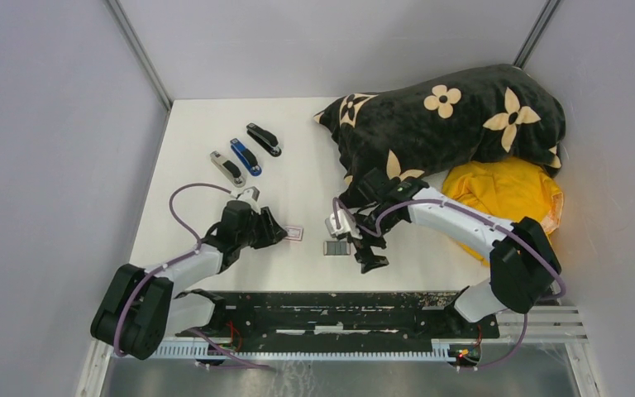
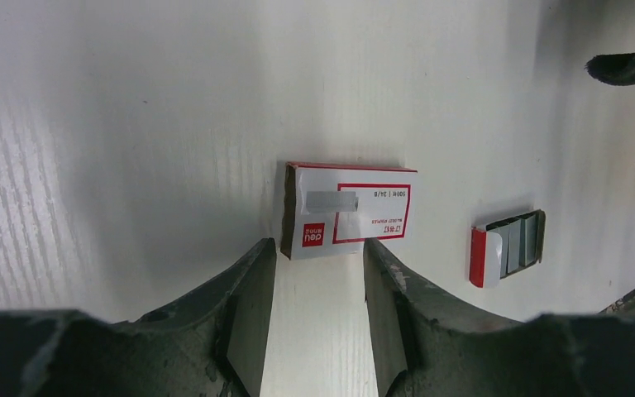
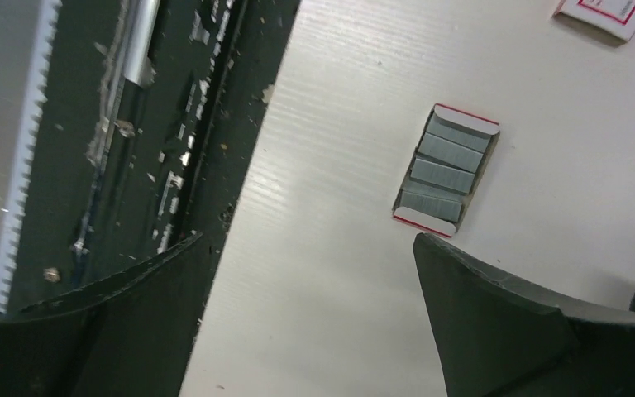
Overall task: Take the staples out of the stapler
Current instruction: Move the staple box to the center of the board.
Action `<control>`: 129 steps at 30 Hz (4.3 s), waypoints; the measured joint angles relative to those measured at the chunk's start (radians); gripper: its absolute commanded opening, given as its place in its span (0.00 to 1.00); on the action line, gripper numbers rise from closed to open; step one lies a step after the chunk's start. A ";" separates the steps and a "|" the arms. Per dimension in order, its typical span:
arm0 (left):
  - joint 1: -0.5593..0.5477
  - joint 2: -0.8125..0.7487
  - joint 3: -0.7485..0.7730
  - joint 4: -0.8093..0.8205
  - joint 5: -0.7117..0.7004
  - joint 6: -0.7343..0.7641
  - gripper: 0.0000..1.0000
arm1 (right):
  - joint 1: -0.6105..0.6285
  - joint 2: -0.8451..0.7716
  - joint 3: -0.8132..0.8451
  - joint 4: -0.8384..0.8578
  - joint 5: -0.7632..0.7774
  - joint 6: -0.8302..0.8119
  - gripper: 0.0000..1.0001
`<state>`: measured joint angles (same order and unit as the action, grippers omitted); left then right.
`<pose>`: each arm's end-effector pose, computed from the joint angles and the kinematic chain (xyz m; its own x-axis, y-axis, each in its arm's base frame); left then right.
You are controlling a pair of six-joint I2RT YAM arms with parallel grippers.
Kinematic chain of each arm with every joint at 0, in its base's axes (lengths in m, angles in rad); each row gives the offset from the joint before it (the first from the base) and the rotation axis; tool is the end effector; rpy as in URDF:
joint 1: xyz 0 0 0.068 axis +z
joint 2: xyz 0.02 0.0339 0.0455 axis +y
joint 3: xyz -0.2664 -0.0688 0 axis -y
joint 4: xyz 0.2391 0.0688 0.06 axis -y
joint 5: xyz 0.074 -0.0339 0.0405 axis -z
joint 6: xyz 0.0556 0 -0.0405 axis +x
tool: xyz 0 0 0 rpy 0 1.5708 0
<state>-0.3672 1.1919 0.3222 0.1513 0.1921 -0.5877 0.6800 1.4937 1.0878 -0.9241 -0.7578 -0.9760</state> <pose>0.2000 -0.0883 0.1324 -0.7810 -0.2827 -0.5569 0.0643 0.8505 -0.5220 0.1860 0.1996 0.2287 0.0607 -0.7246 -0.6865 -0.9528 -0.2471 0.1765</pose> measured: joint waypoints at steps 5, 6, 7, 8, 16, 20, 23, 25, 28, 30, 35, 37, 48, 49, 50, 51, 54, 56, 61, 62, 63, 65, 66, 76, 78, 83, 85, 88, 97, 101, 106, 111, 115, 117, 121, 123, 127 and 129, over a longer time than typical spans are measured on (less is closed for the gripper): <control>0.000 -0.059 -0.032 -0.008 -0.007 -0.018 0.53 | 0.063 0.063 -0.037 0.142 0.143 -0.007 0.99; 0.000 -0.073 -0.039 -0.008 -0.008 -0.022 0.53 | 0.068 0.079 -0.037 0.171 0.166 0.003 0.99; 0.000 -0.085 -0.045 -0.007 -0.010 -0.026 0.53 | 0.077 0.097 -0.037 0.206 0.195 0.016 1.00; 0.000 -0.097 -0.052 -0.006 -0.012 -0.029 0.53 | 0.085 0.110 -0.038 0.234 0.218 0.029 0.99; 0.000 -0.127 -0.092 0.018 -0.034 -0.036 0.53 | 0.150 0.189 -0.039 0.362 0.335 0.129 0.95; 0.000 -0.129 -0.095 0.024 -0.035 -0.036 0.52 | 0.166 0.231 -0.039 0.383 0.361 0.169 0.92; 0.000 -0.137 -0.100 0.031 -0.037 -0.037 0.52 | 0.176 0.252 -0.039 0.401 0.380 0.202 0.89; 0.000 -0.142 -0.101 0.031 -0.040 -0.037 0.52 | 0.182 0.265 -0.037 0.414 0.397 0.222 0.87; 0.000 -0.150 -0.101 0.032 -0.047 -0.037 0.52 | 0.192 0.277 -0.026 0.423 0.418 0.253 0.80; 0.000 -0.153 -0.101 0.033 -0.053 -0.037 0.52 | 0.196 0.285 -0.020 0.426 0.424 0.267 0.74; 0.000 -0.153 -0.101 0.038 -0.059 -0.037 0.52 | 0.197 0.305 0.005 0.425 0.433 0.295 0.66; 0.000 -0.153 -0.101 0.038 -0.059 -0.037 0.52 | 0.197 0.312 0.014 0.423 0.436 0.302 0.65; 0.000 -0.152 -0.114 0.042 -0.058 -0.045 0.52 | 0.197 0.331 0.037 0.426 0.441 0.326 0.49; 0.000 -0.151 -0.114 0.043 -0.058 -0.045 0.52 | 0.197 0.332 0.038 0.426 0.441 0.327 0.48; 0.000 -0.148 -0.114 0.045 -0.057 -0.045 0.52 | 0.197 0.332 0.039 0.426 0.441 0.328 0.47; 0.000 -0.144 -0.114 0.047 -0.056 -0.045 0.52 | 0.197 0.333 0.040 0.426 0.441 0.328 0.46; 0.000 -0.126 -0.114 0.066 -0.049 -0.047 0.52 | 0.197 0.333 0.042 0.425 0.441 0.325 0.45; 0.000 -0.113 -0.112 0.079 -0.044 -0.048 0.52 | 0.197 0.333 0.042 0.424 0.439 0.320 0.45; 0.000 -0.062 -0.080 0.082 -0.032 -0.047 0.51 | 0.197 0.342 0.058 0.407 0.436 0.300 0.44; 0.000 -0.052 -0.072 0.082 -0.032 -0.047 0.51 | 0.197 0.346 0.063 0.402 0.435 0.296 0.44; 0.000 -0.039 -0.063 0.080 -0.032 -0.047 0.51 | 0.197 0.349 0.068 0.397 0.434 0.293 0.44; 0.000 -0.021 -0.047 0.072 -0.032 -0.047 0.51 | 0.197 0.359 0.084 0.385 0.433 0.288 0.44; 0.000 -0.016 -0.039 0.064 -0.033 -0.047 0.51 | 0.197 0.365 0.092 0.383 0.430 0.285 0.44; 0.000 -0.007 -0.005 0.007 -0.079 -0.043 0.50 | 0.197 0.438 0.193 0.348 0.409 0.276 0.44; 0.000 0.009 0.006 0.008 -0.082 -0.042 0.49 | 0.197 0.452 0.211 0.346 0.404 0.276 0.44; 0.000 0.045 0.029 0.013 -0.082 -0.033 0.47 | 0.202 0.494 0.271 0.334 0.397 0.280 0.44; 0.000 0.047 0.029 0.013 -0.082 -0.032 0.46 | 0.204 0.511 0.295 0.333 0.395 0.281 0.44; 0.000 0.054 0.033 0.014 -0.081 -0.031 0.46 | 0.205 0.531 0.324 0.328 0.393 0.283 0.44; 0.000 0.102 0.063 0.022 -0.066 -0.018 0.42 | 0.208 0.560 0.367 0.322 0.399 0.283 0.44; 0.000 0.113 0.072 0.018 -0.059 -0.010 0.39 | 0.208 0.570 0.384 0.321 0.403 0.283 0.44; 0.000 0.128 0.084 0.011 -0.057 0.000 0.36 | 0.203 0.570 0.384 0.325 0.408 0.283 0.44; 0.000 0.142 0.098 0.003 -0.054 0.010 0.32 | 0.200 0.570 0.384 0.327 0.414 0.284 0.44; 0.000 0.150 0.106 -0.006 -0.053 0.017 0.31 | 0.199 0.570 0.384 0.329 0.424 0.287 0.44; 0.000 0.157 0.111 -0.008 -0.051 0.017 0.31 | 0.198 0.570 0.384 0.330 0.428 0.288 0.44; 0.000 0.171 0.123 -0.010 -0.050 0.018 0.31 | 0.189 0.570 0.384 0.330 0.430 0.290 0.44; 0.000 0.177 0.129 -0.013 -0.049 0.018 0.31 | 0.183 0.570 0.384 0.330 0.430 0.290 0.44; 0.000 0.183 0.137 -0.018 -0.049 0.018 0.31 | 0.172 0.570 0.384 0.329 0.430 0.286 0.44; 0.000 0.184 0.137 -0.018 -0.049 0.018 0.31 | 0.167 0.570 0.384 0.328 0.430 0.280 0.44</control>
<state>-0.3672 1.3758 0.4595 0.1329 0.1432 -0.5701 0.8474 2.0636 1.4719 -0.5961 -0.3279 -0.6960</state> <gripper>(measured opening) 0.308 0.447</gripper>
